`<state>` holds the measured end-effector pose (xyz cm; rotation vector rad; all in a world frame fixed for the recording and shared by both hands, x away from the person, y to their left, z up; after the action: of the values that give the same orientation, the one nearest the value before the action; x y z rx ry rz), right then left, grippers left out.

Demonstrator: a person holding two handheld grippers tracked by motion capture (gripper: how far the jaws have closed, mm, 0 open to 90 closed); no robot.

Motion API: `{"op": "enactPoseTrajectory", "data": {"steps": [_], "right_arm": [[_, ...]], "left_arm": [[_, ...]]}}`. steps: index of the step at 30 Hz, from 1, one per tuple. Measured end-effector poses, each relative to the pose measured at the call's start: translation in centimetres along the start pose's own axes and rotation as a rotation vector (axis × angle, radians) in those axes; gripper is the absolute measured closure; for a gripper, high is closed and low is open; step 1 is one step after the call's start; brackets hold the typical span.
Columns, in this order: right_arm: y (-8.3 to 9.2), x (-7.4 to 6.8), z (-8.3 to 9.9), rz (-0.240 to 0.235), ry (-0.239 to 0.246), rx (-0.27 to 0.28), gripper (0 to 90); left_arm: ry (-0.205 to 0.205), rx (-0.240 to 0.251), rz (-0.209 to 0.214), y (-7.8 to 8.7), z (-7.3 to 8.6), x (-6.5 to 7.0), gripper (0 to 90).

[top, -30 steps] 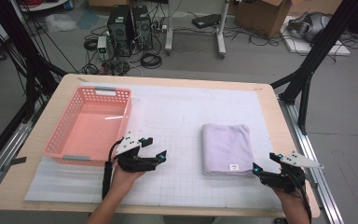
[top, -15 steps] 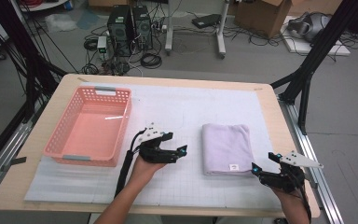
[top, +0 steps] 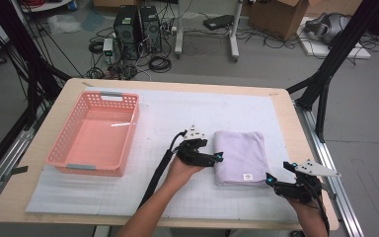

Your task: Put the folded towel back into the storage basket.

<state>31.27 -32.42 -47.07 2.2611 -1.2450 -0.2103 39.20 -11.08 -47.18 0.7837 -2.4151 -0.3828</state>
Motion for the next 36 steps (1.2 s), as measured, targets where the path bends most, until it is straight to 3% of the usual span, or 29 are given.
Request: {"op": "enactPoseTrajectory", "data": {"steps": [4, 13, 17, 21, 29, 36], "right_arm": [[0.0, 0.0, 0.0, -0.002, 0.002, 0.000, 19.1], [-0.1, -0.2, 0.0, -0.009, 0.001, 0.001, 19.1], [-0.1, -0.2, 0.0, -0.012, 0.003, 0.000, 19.1], [-0.1, -0.2, 0.0, -0.012, 0.002, -0.003, 19.1], [-0.2, -0.3, 0.1, -0.013, 0.003, -0.006, 19.2], [-0.2, -0.2, 0.1, -0.012, 0.000, -0.007, 19.2]], "left_arm": [[0.028, -0.045, -0.030, -1.9, 0.6, 0.0, 20.5], [0.045, -0.134, -0.050, -3.7, 1.7, 0.4, 20.7], [0.071, -0.162, -0.048, -4.4, 2.3, 0.4, 20.8], [0.061, -0.166, -0.061, -4.6, 2.4, 0.5, 21.7], [0.049, -0.164, -0.046, -4.7, 2.5, 0.8, 39.9], [0.053, -0.163, 0.003, -4.5, 2.5, 1.0, 65.1]]}}
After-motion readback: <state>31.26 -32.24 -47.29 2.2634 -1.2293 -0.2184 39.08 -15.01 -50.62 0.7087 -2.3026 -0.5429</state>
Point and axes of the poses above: each handheld gripper's, and its own axes: y roughly backward along the jaws, z roughly out of its underside, x roughly to its right, the point moved 10 cm from there along -y, roughly forward along the jaws, and after that the axes turned 10 degrees about y, right-handed, at the moved point
